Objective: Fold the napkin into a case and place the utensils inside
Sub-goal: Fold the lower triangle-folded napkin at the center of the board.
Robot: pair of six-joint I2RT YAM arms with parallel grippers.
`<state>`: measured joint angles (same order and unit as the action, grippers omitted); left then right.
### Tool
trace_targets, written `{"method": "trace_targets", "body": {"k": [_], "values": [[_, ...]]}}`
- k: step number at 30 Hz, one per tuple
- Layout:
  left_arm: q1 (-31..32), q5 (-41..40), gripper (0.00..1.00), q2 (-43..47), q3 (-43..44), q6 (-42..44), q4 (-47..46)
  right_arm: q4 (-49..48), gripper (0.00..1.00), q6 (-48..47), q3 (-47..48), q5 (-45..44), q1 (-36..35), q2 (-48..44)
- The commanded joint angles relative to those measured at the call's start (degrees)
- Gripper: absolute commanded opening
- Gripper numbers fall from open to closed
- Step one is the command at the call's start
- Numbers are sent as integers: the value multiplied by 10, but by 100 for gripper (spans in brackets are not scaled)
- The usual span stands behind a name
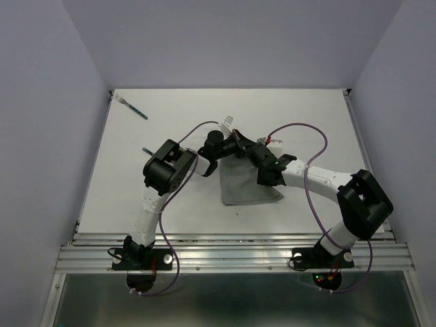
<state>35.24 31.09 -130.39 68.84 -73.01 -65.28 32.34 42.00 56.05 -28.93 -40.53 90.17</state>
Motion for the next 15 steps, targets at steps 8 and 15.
{"method": "trace_targets", "body": {"k": [8, 15], "values": [[-13, 14, 0, -19, -30, -1, -80, -71, 31, 12, -3, 74, -6, 18], [-16, 14, 0, -22, -42, -4, -93, -93, 31, 18, 15, 101, -23, 51]]}}
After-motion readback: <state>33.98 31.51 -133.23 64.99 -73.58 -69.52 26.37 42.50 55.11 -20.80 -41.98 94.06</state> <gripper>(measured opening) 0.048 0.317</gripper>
